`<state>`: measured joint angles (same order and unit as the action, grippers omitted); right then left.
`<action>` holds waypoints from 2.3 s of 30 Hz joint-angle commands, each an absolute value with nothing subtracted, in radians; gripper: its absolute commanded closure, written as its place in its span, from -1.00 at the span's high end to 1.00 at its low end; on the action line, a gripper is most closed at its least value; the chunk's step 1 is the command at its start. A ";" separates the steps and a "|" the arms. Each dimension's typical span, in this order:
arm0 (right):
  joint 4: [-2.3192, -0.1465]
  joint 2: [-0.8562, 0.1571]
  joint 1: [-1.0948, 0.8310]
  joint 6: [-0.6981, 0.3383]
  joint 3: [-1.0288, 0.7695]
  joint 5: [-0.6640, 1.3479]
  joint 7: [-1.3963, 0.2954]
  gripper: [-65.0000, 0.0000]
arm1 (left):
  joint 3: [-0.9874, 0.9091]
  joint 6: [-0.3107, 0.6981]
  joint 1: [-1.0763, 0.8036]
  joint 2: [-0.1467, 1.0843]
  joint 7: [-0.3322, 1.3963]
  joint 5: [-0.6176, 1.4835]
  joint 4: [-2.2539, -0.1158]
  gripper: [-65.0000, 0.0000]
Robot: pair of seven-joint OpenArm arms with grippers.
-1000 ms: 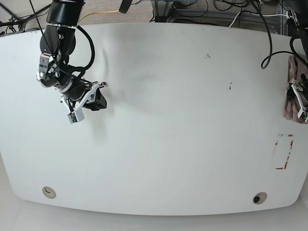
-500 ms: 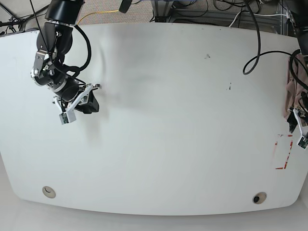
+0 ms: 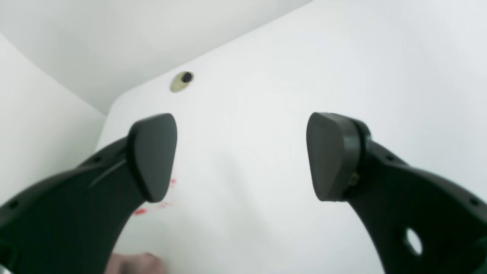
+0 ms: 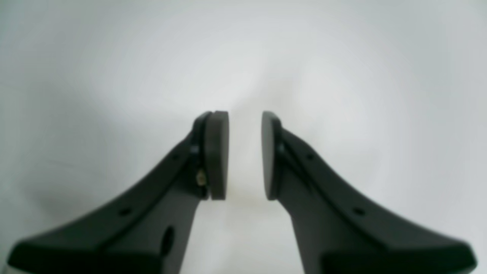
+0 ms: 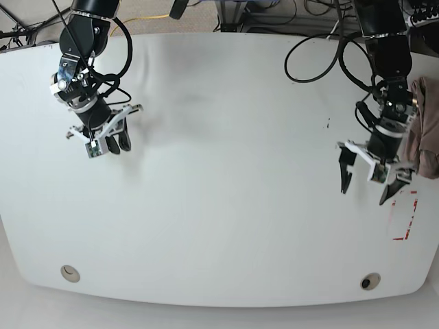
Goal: Fold the T-shirt properly
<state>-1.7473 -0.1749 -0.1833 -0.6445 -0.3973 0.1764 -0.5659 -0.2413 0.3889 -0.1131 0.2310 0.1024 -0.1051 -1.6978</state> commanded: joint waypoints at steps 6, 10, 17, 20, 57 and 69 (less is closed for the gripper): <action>-1.811 -0.199 -0.297 -0.661 -0.412 0.197 -0.507 -0.58 | -0.171 0.320 -0.334 0.213 0.051 -0.090 -1.893 0.53; -1.831 -0.188 -0.395 -0.679 -0.475 0.202 -0.483 -0.58 | -0.163 0.309 -0.501 0.148 0.051 -0.091 -1.969 0.53; -1.868 -0.160 -0.556 -0.698 -0.510 0.222 -0.447 -0.58 | -0.162 0.309 -0.742 0.093 0.051 -0.091 -1.989 0.53; -1.897 -0.136 -0.647 -0.698 -0.518 0.262 -0.443 -0.58 | -0.162 0.309 -0.846 0.073 0.050 -0.090 -1.991 0.53; -1.213 -0.033 -0.763 -0.698 -0.387 0.082 -0.302 -0.58 | -0.048 0.308 -0.682 0.065 0.022 -0.090 -0.960 0.28; -1.070 -0.028 -0.628 -0.657 -0.378 0.031 -0.302 -0.58 | -0.051 0.308 -0.427 0.071 0.022 -0.090 -0.595 0.28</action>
